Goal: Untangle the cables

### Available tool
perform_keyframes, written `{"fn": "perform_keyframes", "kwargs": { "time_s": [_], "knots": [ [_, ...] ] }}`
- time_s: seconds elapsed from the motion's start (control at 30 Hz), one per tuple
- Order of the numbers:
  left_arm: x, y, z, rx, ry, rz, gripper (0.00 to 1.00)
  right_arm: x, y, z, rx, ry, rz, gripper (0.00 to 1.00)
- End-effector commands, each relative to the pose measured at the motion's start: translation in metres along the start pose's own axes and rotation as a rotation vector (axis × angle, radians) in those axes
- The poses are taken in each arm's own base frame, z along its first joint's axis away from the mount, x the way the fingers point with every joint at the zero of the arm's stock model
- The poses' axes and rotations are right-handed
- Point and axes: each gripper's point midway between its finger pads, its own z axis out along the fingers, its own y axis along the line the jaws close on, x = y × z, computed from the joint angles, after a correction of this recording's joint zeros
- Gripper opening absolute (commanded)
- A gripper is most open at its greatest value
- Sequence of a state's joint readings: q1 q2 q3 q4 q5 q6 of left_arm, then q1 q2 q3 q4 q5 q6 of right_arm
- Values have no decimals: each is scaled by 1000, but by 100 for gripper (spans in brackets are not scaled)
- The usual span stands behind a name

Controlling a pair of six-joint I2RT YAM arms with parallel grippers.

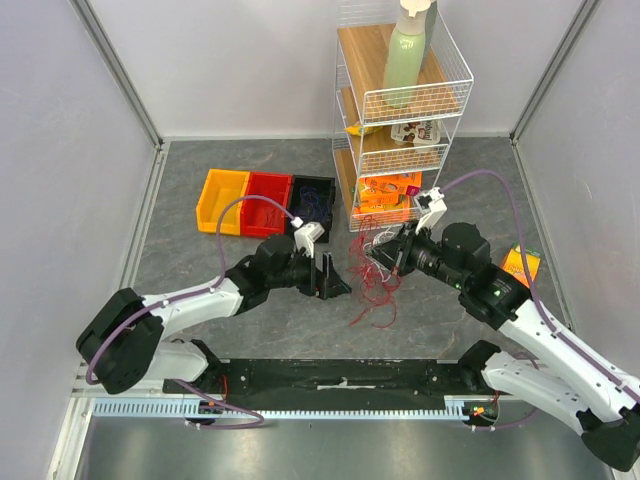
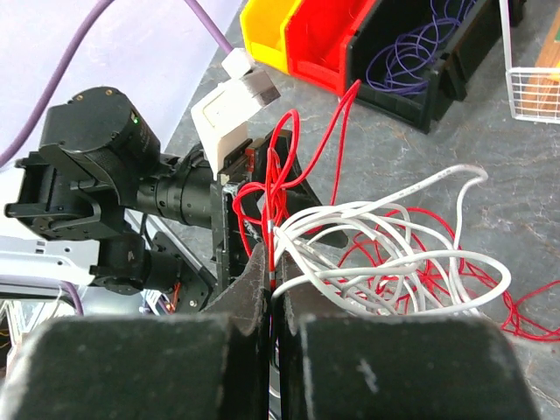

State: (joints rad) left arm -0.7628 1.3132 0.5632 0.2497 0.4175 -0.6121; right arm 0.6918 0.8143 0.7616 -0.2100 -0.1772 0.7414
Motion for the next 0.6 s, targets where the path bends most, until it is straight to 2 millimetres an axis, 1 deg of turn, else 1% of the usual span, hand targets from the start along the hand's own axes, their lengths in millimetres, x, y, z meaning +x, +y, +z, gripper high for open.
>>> {"fn": "perform_keyframes", "kwargs": {
  "time_s": [0.0,0.1,0.13,0.23,0.3,0.33,0.4,0.47,0.57],
  "knots": [
    [-24,-1,-3,-39,-77,84,87,-22,20,-11,-39,-47,-7,0],
    [-34,0,6,-52,-86,98,87,-25,25,-13,-53,-47,-6,0],
    [-37,-2,10,-39,-84,106,87,-25,26,-13,-58,-47,-6,0],
    [-45,-10,21,13,-89,111,79,-29,31,-16,-69,-56,-4,0],
    [-47,-22,27,80,-84,110,75,-34,33,-20,-68,-72,-4,0],
    [-45,-29,28,129,-72,110,75,-37,34,-22,-67,-82,-6,0],
    [-41,-35,29,164,-66,97,77,-43,36,-26,-61,-104,-9,0],
    [-34,-31,29,152,-61,80,77,-51,39,-30,-57,-127,-14,0],
    [-24,-27,23,155,-61,65,77,-67,49,-35,-73,-159,-31,0]
  ]
}}
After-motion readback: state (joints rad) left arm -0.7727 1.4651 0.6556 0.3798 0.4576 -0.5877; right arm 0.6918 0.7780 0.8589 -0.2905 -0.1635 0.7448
